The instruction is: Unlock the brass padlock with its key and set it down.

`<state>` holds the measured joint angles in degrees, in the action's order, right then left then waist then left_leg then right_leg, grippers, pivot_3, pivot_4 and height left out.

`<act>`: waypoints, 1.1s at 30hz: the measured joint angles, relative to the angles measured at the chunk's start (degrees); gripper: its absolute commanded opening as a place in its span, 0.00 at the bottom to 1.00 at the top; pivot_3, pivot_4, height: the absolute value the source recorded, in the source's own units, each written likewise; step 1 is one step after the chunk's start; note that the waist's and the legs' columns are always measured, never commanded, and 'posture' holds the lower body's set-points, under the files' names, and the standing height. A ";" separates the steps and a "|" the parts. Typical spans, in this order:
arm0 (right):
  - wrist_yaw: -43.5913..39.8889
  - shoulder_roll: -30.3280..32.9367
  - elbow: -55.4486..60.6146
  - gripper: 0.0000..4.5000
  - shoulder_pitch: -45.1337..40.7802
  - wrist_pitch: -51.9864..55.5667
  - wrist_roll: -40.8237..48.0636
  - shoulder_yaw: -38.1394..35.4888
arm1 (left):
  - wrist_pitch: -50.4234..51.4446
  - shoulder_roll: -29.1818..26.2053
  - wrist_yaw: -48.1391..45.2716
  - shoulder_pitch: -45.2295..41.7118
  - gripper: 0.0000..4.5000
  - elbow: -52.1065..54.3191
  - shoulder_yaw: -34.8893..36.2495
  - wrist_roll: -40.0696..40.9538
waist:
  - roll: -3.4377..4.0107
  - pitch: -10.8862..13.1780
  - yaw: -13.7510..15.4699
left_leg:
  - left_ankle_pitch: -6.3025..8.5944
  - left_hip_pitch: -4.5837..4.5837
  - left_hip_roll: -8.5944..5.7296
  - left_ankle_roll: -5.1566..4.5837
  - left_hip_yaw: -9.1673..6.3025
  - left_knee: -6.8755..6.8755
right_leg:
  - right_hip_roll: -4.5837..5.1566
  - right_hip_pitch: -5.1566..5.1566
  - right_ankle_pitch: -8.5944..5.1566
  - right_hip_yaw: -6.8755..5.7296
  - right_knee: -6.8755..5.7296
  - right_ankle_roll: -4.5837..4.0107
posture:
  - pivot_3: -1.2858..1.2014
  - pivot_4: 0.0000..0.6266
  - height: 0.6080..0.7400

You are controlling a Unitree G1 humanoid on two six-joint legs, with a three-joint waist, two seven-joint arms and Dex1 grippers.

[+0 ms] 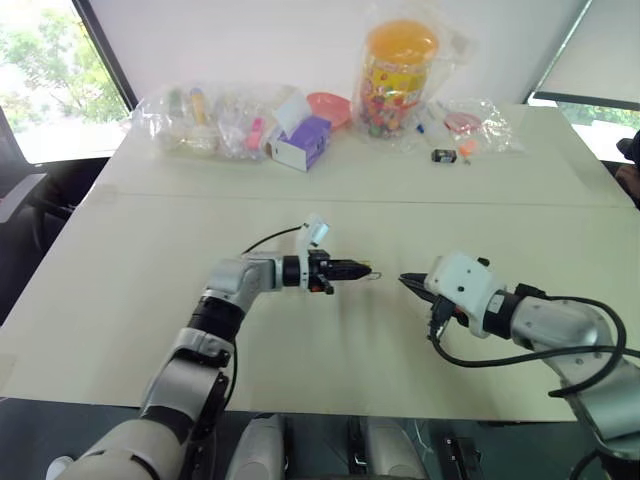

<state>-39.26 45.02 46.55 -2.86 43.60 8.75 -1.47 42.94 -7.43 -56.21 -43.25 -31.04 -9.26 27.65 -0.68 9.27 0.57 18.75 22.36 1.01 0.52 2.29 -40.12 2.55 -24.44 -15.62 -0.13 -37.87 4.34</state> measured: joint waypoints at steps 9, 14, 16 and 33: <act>2.47 0.00 2.49 0.01 0.94 3.15 0.06 -0.72 | -8.66 4.30 3.24 -5.59 0.00 -14.18 1.61 -5.62 | -0.01 0.00 0.12 | -0.01 -0.01 -0.05 -0.01 -0.05 0.01 | 0.01 0.02 0.00 -0.01 -0.01 0.00 | 0.52 0.24 1.00; 3.03 0.00 2.70 0.00 0.93 3.41 0.05 -0.53 | -12.15 4.38 1.24 -6.09 0.51 -15.60 1.55 -6.99 | -0.01 -0.02 0.10 | -0.03 -0.07 -0.04 -0.05 -0.06 0.01 | 0.01 0.09 0.00 -0.01 -0.02 0.00 | 0.52 0.24 1.00; 3.03 0.02 2.68 0.00 0.92 3.30 0.04 -0.08 | -13.12 3.96 -0.18 -6.06 0.73 -14.81 1.05 -7.62 | -0.01 -0.02 -0.03 | -0.03 -0.09 -0.04 -0.05 -0.07 0.01 | 0.01 0.11 0.00 -0.01 -0.02 0.00 | 0.52 0.24 1.00; -0.10 5.51 -0.50 0.00 1.79 -0.47 -0.09 -1.49 | -17.14 -12.16 -8.10 3.51 0.99 5.12 -0.79 -12.16 | -0.02 -0.02 -0.91 | -0.06 -0.05 0.21 -0.02 -0.16 0.04 | 0.01 0.10 0.00 -0.01 -0.05 -0.01 | 0.52 0.24 1.00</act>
<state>-39.36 50.53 46.05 -1.06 43.13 8.67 -2.96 25.80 -19.59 -64.31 -39.74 -25.92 -10.06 15.49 -0.70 9.24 -0.34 18.69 22.31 1.22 0.50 2.13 -40.08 2.56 -24.35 -15.63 -0.14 -37.92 4.33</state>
